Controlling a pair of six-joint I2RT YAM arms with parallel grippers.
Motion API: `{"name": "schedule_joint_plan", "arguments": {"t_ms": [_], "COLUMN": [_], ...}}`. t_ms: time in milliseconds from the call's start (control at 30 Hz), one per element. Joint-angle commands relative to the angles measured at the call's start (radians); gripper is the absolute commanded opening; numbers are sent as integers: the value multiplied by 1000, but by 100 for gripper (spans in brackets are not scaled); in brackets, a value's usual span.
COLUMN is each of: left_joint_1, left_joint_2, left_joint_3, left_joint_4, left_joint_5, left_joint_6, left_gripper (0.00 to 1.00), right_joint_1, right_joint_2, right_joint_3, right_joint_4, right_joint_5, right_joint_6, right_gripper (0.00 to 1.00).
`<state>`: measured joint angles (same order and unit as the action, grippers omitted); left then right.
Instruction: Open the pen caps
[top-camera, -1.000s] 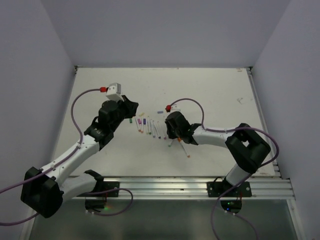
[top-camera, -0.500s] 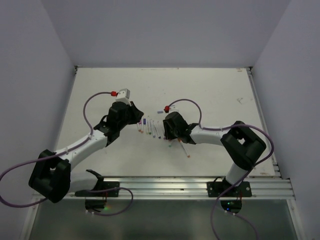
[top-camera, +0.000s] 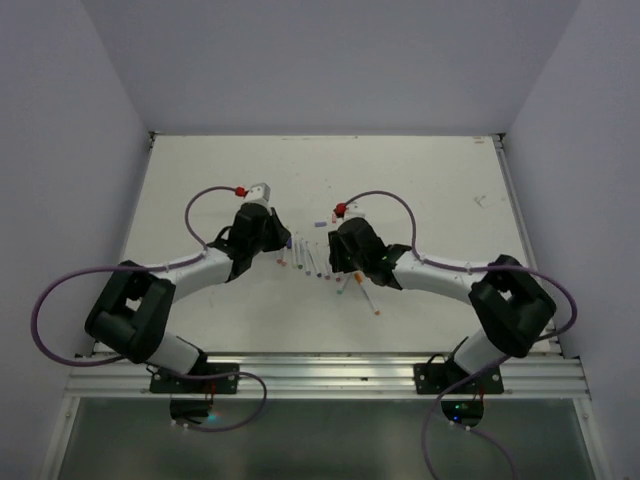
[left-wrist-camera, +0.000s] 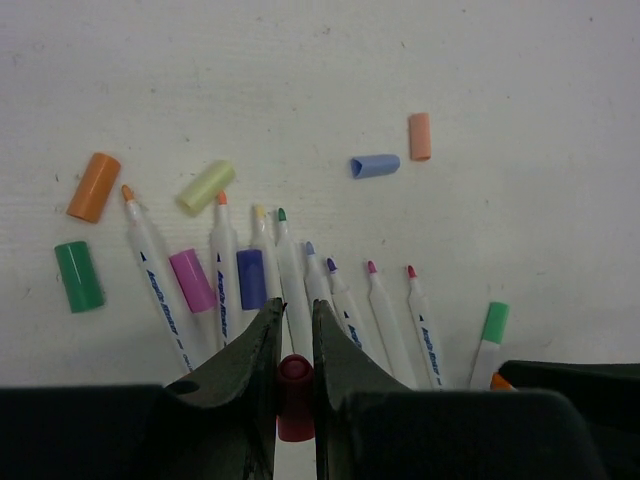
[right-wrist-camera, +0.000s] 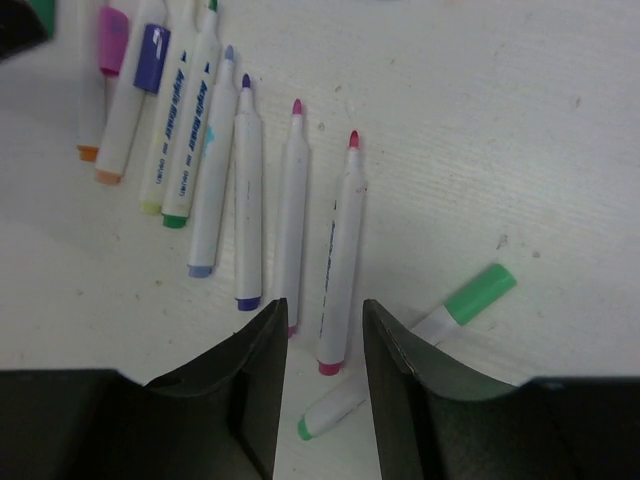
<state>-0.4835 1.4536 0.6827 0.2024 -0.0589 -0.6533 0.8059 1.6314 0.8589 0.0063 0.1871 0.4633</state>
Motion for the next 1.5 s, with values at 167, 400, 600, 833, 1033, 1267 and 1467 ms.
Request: {"name": "schedule_joint_plan", "arguments": {"t_ms": [167,400,600,833,1033,1267,1467], "left_joint_1": [28,65,68,75,80,79,80], "left_joint_2": [140,189,228,246,258,176,10], "left_joint_3": [110,138,143,143,153,156,170], "left_joint_4": [91,103,106,114,112,65,-49], "left_joint_5": [-51,-61,-71,-82,-81,-76,-61], "left_joint_6": [15,32,32,34,40,29,37], "left_gripper": [0,14,21,24,29,48,89], "right_joint_1": [-13,-37,-65,-79,-85,-85,-85], "right_joint_2": [-297,-447,-522,-568,-567,-528,-443], "right_joint_3": [-56,-175,-225,-245,-245,-219,-193], "right_joint_4": [-120,-166,-227,-296,-379,-453,-447], "right_joint_5": [179,206,212,193,129,-32,-130], "right_joint_6": [-63,-51,-41,-38,-23,-46,-69], "right_gripper": [54,57,58,58,59,56,54]}}
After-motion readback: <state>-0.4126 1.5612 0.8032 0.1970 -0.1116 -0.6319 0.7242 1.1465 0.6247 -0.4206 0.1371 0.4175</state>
